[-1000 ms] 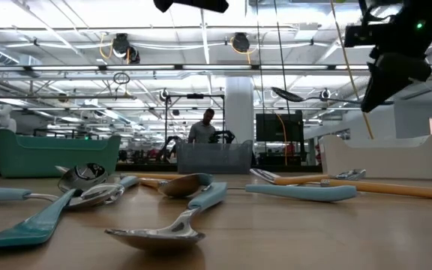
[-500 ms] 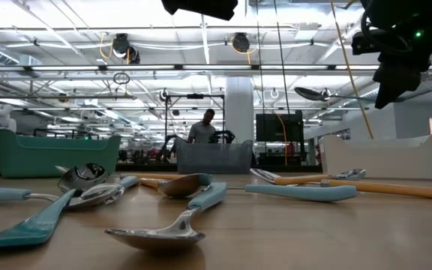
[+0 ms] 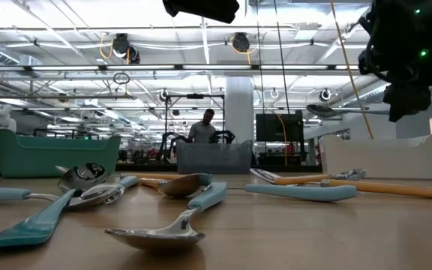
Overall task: Sort silverware by color (type)
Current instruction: Put the blue spoon into the white bin
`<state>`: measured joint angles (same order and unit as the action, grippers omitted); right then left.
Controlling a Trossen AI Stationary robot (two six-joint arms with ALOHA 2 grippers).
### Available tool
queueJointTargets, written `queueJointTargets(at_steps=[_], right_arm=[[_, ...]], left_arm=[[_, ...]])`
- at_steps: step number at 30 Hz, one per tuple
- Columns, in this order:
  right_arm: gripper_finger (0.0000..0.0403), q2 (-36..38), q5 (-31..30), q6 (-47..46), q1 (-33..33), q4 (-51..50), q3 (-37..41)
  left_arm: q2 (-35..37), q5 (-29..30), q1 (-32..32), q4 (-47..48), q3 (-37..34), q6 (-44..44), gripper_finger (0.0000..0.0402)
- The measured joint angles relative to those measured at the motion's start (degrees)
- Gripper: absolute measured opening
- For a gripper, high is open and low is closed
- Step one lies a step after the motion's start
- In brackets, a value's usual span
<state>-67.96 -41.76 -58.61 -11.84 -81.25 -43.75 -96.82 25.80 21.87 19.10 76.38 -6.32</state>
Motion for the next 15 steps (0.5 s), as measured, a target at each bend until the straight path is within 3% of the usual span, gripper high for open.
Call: queueJointTargets(at_steps=[15], right_arm=[[0.0068,0.0,8.6,0.5,6.1,1.7,2.6]], left_arm=[[0.0,0.0,0.0,-0.1,0.0,-1.2,0.0136]])
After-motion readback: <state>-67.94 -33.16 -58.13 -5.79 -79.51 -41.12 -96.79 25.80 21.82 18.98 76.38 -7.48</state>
